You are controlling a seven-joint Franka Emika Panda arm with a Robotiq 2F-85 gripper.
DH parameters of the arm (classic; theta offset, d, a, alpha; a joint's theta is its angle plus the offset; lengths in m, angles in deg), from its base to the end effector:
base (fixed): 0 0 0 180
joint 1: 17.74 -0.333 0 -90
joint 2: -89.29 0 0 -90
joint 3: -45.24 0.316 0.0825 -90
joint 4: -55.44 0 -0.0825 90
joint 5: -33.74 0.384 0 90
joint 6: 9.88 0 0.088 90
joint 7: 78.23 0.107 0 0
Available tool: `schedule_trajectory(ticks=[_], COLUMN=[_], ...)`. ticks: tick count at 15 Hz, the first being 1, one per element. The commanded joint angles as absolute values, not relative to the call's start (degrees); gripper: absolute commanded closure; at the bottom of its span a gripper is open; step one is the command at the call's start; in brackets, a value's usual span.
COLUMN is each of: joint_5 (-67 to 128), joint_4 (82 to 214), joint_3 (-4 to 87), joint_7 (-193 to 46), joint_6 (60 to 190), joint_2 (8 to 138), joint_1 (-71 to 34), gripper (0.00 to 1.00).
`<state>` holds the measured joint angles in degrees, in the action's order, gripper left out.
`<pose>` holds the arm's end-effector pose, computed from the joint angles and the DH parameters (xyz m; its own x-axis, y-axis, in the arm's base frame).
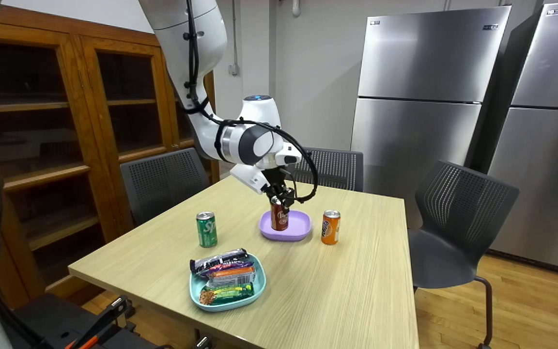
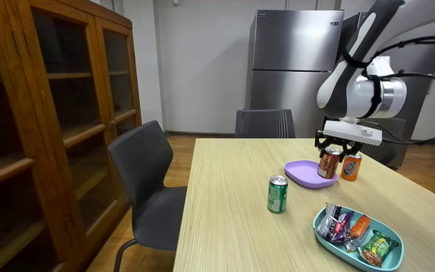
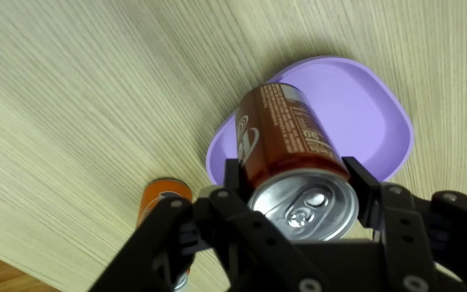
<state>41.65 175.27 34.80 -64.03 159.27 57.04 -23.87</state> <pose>0.6054 -0.0524 0.1849 0.8694 -0.3878 0.3061 -0.3935 -0.9182 -0.0457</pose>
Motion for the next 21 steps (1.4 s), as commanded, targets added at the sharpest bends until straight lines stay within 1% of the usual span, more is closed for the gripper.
schedule_trajectory(ticks=[1, 11, 21], joint_5=[40.37, 38.99, 38.65], joint_4=[170.24, 159.19, 152.67], joint_3=[34.17, 32.99, 32.66], joint_7=[-60.73, -56.12, -54.7], joint_6=[155.26, 150.0, 147.37], joint_2=[54.99, 47.61, 42.82], joint_1=[-25.4, -27.84, -28.17], gripper=[0.62, 0.62, 0.62])
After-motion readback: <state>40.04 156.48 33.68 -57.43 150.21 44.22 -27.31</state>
